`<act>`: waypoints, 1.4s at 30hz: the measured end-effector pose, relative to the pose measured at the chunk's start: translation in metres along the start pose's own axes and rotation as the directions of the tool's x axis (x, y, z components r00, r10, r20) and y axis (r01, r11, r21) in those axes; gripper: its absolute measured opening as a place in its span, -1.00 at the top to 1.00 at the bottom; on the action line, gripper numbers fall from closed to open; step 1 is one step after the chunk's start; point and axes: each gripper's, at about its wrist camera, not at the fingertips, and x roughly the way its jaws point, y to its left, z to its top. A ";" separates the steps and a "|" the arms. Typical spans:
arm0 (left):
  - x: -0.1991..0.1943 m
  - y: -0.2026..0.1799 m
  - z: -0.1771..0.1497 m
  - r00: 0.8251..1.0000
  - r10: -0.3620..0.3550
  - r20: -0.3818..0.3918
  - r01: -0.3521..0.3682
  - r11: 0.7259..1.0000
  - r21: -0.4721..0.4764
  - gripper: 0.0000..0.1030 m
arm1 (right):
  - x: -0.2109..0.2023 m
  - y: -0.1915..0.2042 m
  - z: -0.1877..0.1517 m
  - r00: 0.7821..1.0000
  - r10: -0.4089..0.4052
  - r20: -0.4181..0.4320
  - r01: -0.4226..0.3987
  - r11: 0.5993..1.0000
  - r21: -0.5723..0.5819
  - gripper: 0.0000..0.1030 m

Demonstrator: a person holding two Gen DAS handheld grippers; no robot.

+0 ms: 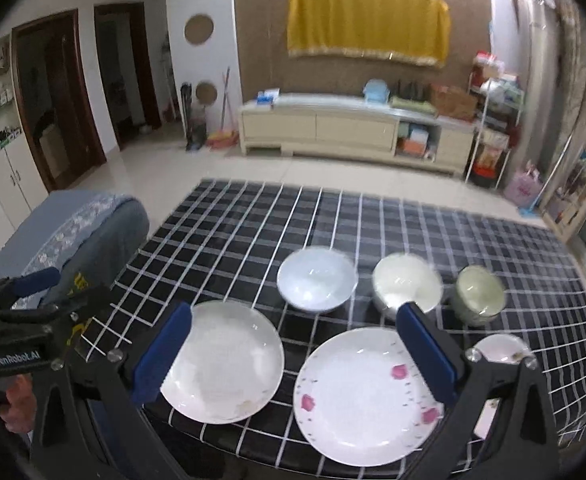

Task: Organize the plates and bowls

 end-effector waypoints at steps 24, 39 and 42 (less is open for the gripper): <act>0.149 0.044 -0.046 0.924 0.026 -0.381 -0.056 0.996 -0.068 -0.50 | 0.165 0.014 -0.037 0.906 0.042 -0.421 -0.082 0.994 -0.077 -0.19; 0.148 0.023 -0.068 0.904 -0.042 -0.426 0.022 0.998 -0.051 0.66 | 0.166 0.007 -0.056 0.875 0.052 -0.482 -0.065 0.998 -0.010 0.51; 0.149 0.026 -0.067 0.902 -0.051 -0.429 0.024 0.997 -0.069 0.67 | 0.165 0.006 -0.056 0.874 0.056 -0.483 -0.062 0.998 0.002 0.51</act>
